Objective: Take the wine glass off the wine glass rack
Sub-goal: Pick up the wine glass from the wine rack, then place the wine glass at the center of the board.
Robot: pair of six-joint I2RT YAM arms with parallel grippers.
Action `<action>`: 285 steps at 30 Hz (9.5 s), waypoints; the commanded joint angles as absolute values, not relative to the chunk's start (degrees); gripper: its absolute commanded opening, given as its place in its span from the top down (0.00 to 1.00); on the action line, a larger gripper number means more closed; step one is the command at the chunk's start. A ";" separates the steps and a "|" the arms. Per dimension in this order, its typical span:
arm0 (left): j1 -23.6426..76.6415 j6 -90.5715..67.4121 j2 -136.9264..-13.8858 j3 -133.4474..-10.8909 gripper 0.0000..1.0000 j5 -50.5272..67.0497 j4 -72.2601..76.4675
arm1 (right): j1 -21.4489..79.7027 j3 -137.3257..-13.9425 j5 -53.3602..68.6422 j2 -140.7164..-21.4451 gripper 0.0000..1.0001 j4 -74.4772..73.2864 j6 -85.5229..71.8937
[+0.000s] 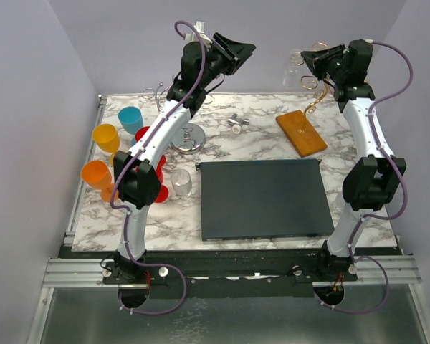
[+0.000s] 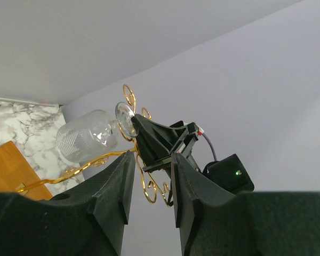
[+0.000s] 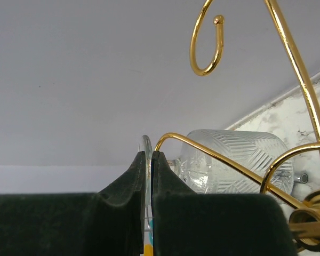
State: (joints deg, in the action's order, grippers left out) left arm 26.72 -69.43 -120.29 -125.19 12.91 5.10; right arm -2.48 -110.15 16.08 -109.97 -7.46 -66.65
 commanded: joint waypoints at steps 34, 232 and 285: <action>25.05 -70.28 -116.74 -122.19 0.61 15.49 8.35 | -1.73 -99.76 10.12 -101.80 0.99 7.57 -74.27; 28.59 -68.20 -107.28 -100.79 0.32 27.06 12.05 | -1.28 -91.99 37.45 -90.68 0.99 -2.54 -70.73; 26.89 -84.59 -98.87 -81.66 0.11 24.90 45.16 | 9.96 -97.93 35.29 -93.36 0.99 14.53 -96.59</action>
